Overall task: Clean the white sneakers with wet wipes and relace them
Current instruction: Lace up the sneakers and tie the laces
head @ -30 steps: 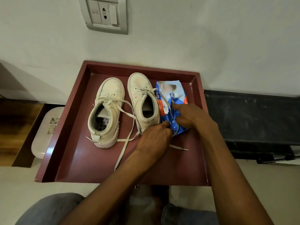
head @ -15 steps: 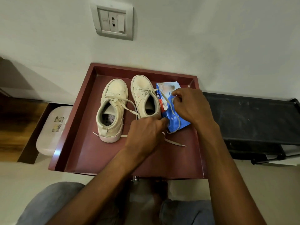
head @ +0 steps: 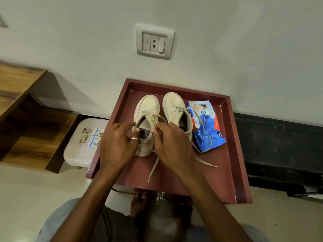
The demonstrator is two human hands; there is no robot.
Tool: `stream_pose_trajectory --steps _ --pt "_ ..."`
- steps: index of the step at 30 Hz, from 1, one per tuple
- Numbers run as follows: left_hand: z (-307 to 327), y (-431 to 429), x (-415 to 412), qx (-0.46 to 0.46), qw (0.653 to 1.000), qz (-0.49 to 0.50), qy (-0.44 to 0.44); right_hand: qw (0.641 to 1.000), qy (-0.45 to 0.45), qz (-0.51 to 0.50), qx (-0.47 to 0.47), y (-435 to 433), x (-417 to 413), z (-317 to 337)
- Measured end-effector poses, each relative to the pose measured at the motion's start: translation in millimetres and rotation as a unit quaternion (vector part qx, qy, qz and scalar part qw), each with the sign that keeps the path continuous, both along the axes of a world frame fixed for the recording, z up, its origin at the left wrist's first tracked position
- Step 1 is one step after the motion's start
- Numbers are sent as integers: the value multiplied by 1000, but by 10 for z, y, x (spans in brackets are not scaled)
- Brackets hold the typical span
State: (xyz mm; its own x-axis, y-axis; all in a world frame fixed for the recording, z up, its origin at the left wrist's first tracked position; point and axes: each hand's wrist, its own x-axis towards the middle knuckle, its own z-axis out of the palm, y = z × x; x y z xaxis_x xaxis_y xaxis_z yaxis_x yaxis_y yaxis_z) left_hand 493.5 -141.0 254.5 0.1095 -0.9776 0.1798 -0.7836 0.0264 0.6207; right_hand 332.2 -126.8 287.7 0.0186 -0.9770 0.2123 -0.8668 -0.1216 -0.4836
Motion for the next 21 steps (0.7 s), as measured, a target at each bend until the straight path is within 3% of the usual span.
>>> stream_pose_trajectory --steps 10,18,21 --pt "47 -442 80 67 995 -76 -16 997 -9 -28 68 -425 164 -186" --pt "126 -239 169 168 974 -150 14 994 51 14 92 -87 54 -20" --pt "125 -207 176 169 972 -164 6 992 31 29 116 24 -30 -24"
